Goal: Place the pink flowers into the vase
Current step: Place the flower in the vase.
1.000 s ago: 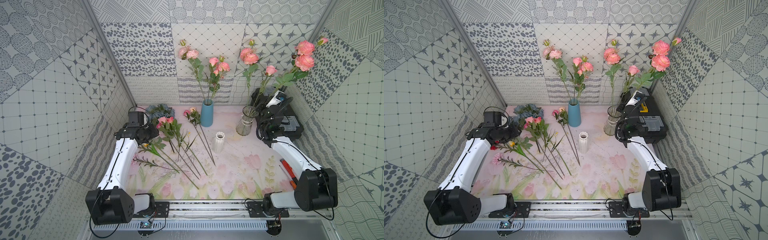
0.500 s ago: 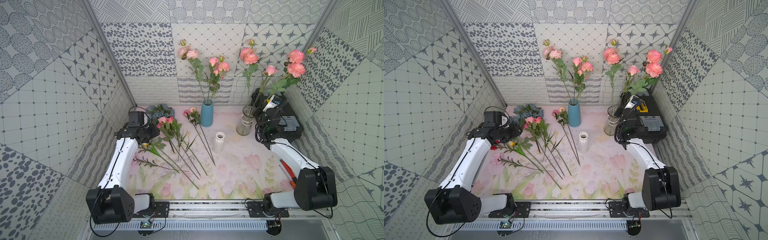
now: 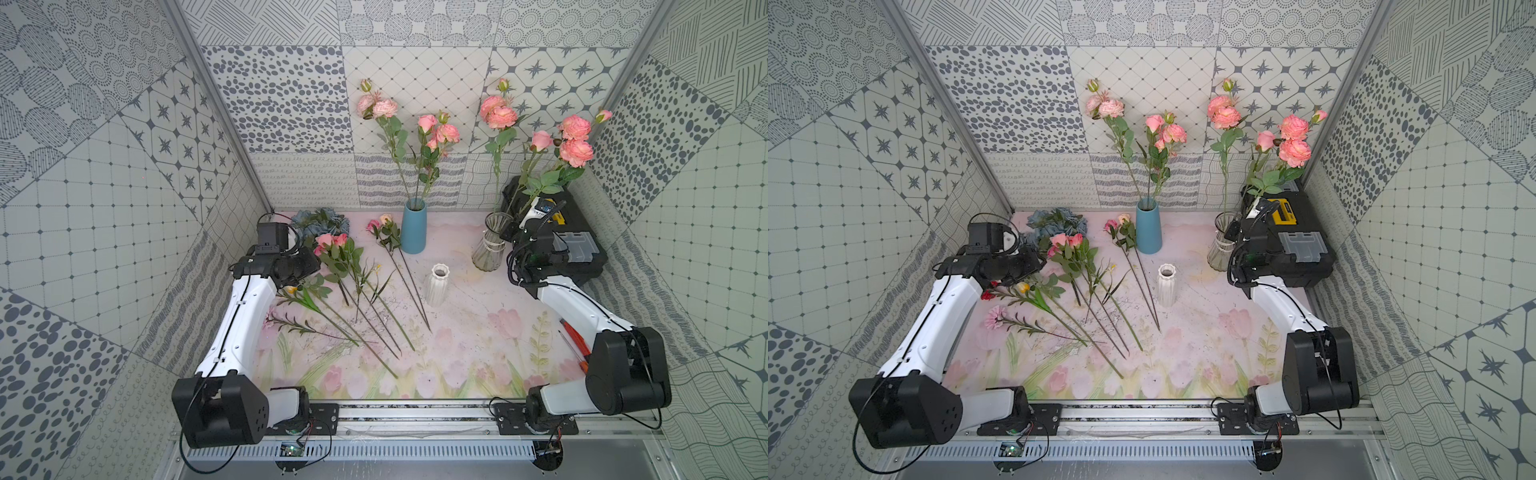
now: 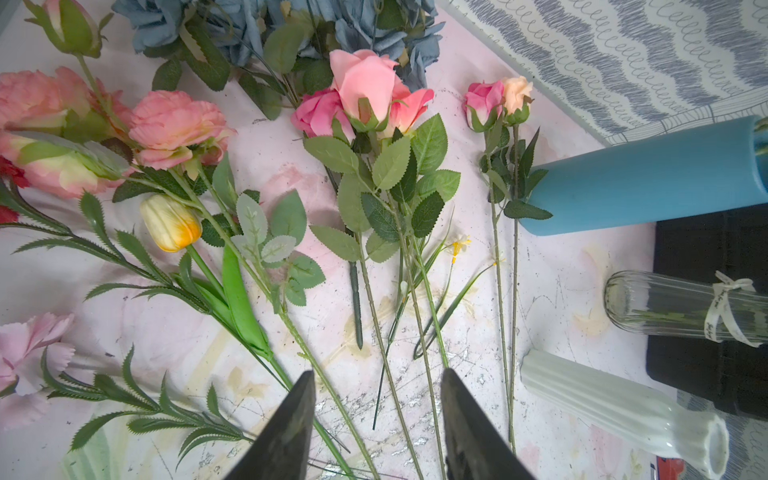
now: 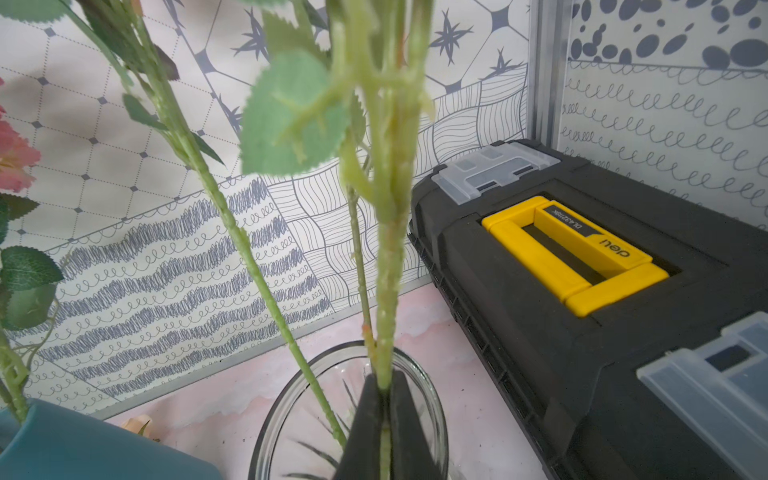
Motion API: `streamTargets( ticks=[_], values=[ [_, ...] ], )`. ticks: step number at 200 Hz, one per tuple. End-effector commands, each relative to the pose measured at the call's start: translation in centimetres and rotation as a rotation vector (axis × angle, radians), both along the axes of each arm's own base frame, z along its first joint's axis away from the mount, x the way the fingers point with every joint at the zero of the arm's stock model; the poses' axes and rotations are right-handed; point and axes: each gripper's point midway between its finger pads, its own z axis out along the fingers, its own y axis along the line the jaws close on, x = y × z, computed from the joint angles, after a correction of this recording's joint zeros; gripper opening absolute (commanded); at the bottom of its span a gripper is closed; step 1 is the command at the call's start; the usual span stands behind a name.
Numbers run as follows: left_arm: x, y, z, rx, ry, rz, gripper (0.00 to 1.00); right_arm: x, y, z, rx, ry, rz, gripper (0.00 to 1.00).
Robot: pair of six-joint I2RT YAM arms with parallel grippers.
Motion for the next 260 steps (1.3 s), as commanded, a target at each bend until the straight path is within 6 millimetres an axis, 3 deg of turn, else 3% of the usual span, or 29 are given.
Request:
streamTargets(
  ticks=[1, 260],
  values=[
    [0.6, -0.4, 0.2, -0.018, -0.025, -0.021, 0.49, 0.0, 0.9, -0.4, 0.028, 0.012, 0.032, 0.0],
    [0.4, -0.3, 0.5, -0.013, -0.033, -0.015, 0.49, 0.1, 4.0, -3.4, 0.018, 0.148, 0.098, 0.0]
  ],
)
